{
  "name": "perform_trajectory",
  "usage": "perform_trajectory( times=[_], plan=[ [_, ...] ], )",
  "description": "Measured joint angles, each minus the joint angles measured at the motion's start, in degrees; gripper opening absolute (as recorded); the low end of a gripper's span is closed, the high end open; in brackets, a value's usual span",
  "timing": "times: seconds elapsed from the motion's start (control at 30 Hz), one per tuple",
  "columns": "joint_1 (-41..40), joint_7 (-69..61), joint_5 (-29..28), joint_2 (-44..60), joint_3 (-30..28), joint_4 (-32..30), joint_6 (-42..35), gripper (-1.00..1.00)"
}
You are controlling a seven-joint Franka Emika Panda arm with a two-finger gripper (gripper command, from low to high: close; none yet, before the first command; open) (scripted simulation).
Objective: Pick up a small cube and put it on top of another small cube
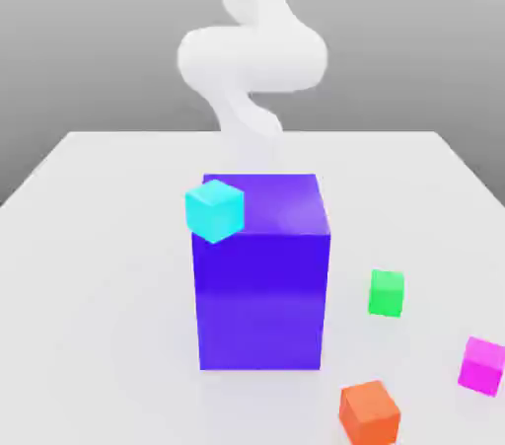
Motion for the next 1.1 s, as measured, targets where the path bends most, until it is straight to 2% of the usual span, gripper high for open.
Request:
perform_trajectory(
  times=[0.63, 0.9, 1.03, 1.07, 1.1],
  plan=[
    [12.4, -10.9, -6.2, 39.8, 11.6, -3.8, 14.2, 0.0],
    [18.0, -14.2, -10.4, 56.6, 14.4, -5.2, 20.1, 0.0],
    [21.2, -11.9, -14.3, 65.0, 11.3, -3.8, 25.8, 0.0],
    [22.4, -11.4, -15.0, 67.0, 10.1, -3.3, 27.3, -1.0],
    [22.4, -11.4, -15.0, 67.0, 10.1, -3.3, 27.3, -1.0]
  ],
)
